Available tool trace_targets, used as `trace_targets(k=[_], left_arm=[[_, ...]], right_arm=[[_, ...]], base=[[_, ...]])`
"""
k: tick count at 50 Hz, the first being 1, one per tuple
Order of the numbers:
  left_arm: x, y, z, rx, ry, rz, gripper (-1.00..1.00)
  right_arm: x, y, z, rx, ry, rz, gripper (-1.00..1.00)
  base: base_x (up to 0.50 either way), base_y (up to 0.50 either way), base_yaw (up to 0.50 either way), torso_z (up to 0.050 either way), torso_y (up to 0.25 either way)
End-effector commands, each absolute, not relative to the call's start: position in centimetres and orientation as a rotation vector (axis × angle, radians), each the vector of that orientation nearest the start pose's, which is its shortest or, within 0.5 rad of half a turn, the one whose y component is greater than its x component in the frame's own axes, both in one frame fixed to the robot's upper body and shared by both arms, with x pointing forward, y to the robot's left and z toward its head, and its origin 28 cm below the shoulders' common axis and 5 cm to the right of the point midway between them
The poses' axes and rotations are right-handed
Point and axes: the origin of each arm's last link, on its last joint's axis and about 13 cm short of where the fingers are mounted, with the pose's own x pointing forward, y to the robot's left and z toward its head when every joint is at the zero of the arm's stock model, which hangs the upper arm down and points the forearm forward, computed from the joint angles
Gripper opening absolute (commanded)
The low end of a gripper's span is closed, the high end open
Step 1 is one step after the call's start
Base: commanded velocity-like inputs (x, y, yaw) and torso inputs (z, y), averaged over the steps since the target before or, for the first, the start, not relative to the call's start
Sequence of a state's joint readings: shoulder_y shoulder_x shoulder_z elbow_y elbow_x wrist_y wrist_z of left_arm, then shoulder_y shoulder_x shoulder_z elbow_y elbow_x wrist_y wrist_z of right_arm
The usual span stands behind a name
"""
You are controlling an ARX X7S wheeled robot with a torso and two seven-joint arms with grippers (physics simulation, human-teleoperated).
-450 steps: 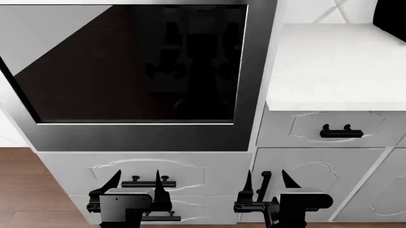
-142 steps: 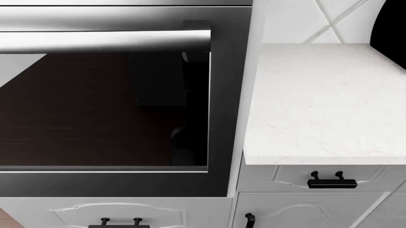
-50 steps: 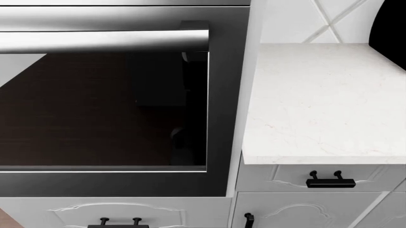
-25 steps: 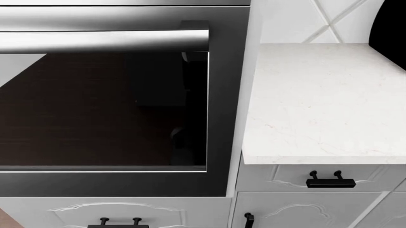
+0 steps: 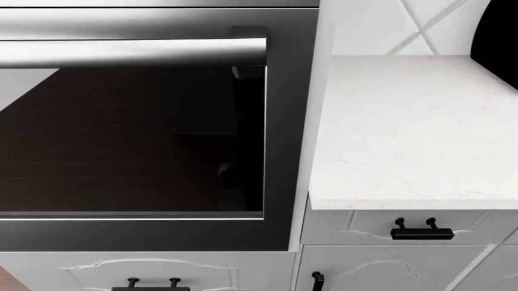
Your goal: Open the microwave door
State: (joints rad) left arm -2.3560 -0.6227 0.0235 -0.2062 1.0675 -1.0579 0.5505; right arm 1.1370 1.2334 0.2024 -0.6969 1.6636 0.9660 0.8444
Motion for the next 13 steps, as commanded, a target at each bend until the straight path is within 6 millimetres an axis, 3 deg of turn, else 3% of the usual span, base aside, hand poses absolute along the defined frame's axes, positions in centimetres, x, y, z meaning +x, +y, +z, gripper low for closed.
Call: trace_targets(k=[1,13], left_arm=[[2.1,46.4,50.6,-0.018,-0.617,1.342,1.00],[0.1,49.4,47.4,-0.150,-0.513,1.432,1.00]], right_arm=[[13.2,-20.8,37.3,-0.194,-0.557,-0.191,1.00],[13.7,-20.9,36.6,-0.194,-0.539,-0.193,1.00]], base=[[0.00,0.00,0.00,0.000,0.000],[0.00,0.00,0.00,0.000,0.000]])
